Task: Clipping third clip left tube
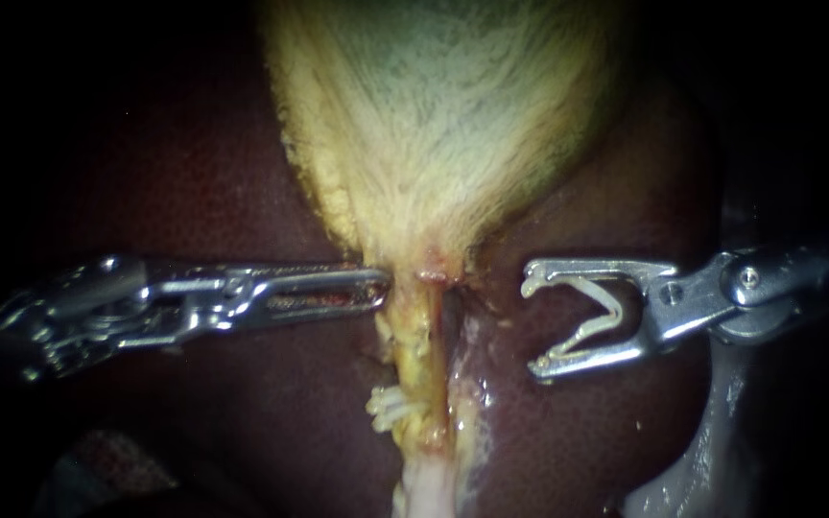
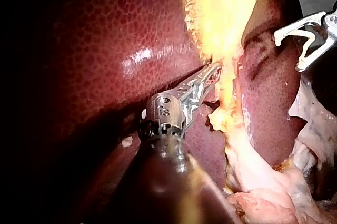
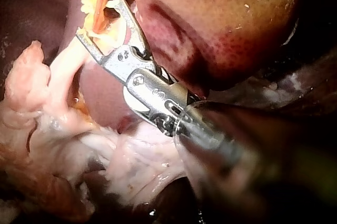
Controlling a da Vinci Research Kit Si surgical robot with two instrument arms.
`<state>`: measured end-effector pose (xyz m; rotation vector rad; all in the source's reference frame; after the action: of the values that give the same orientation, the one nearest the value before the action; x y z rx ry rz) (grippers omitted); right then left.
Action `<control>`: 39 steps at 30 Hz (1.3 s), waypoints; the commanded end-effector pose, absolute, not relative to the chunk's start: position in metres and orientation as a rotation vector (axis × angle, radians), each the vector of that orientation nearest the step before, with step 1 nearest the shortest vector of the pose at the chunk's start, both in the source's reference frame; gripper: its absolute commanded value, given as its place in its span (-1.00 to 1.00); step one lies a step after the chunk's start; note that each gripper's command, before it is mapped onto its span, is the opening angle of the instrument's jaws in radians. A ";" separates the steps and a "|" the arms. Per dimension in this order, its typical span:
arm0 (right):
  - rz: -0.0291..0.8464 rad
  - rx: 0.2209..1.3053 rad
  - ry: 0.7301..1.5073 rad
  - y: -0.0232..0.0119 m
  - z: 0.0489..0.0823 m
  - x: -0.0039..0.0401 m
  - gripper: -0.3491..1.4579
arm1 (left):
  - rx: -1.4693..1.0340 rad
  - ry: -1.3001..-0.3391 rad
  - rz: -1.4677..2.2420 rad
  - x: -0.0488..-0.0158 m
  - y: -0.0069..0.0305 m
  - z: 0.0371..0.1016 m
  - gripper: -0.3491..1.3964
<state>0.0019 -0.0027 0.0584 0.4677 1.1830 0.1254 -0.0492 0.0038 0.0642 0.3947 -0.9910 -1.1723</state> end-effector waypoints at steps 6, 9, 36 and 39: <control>0.125 0.466 1.183 -0.0029 0.0584 0.0022 0.05 | 0.398 -0.992 -1.171 -0.0489 0.0039 0.0640 -1.00; 0.119 0.459 1.184 -0.0034 0.0586 0.0030 0.05 | 0.407 -0.993 -1.161 -0.0478 0.0042 0.0635 -1.00; 0.383 0.666 1.098 -0.0073 0.0678 0.0133 -0.01 | 0.360 -0.985 -1.180 -0.0433 0.0042 0.0601 -1.00; 0.390 0.650 1.082 -0.0068 0.0687 0.0129 -0.01 | 0.355 -0.988 -1.178 -0.0434 0.0040 0.0595 -1.00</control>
<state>0.0129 -0.0067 0.0689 0.6493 1.0778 0.3901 -0.0434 0.0039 0.0594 0.3526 -0.9874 -1.1798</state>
